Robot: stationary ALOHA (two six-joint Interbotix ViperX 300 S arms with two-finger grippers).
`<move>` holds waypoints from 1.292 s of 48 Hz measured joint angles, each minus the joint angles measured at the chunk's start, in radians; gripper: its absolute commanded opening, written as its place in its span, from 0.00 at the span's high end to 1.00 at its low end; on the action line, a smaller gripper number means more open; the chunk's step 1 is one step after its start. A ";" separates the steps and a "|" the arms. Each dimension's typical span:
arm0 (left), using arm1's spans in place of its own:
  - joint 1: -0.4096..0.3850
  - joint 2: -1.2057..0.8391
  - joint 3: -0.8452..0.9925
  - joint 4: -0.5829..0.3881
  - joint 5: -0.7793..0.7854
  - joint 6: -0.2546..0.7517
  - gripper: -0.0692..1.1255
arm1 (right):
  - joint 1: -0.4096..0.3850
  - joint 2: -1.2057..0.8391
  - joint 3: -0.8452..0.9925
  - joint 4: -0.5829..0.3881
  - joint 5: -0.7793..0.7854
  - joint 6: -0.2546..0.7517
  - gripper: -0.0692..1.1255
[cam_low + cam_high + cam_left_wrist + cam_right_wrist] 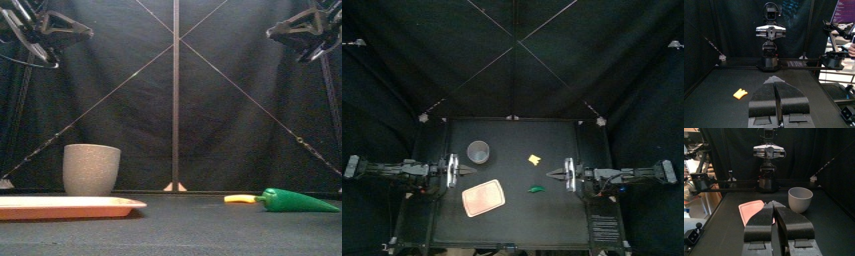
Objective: Pick the fries then place it in the grey bowl
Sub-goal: Pick the fries
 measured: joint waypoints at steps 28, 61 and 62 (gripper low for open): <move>-0.005 0.014 -0.020 -0.052 0.002 -0.003 0.90 | -0.376 0.373 -0.084 0.213 0.172 0.031 0.21; -0.005 0.014 -0.020 -0.066 0.002 -0.005 0.90 | -0.436 0.698 -0.291 0.117 0.549 0.026 0.10; -0.005 0.014 -0.020 -0.066 0.002 -0.005 0.90 | -0.442 0.712 -0.311 0.115 0.581 0.028 0.10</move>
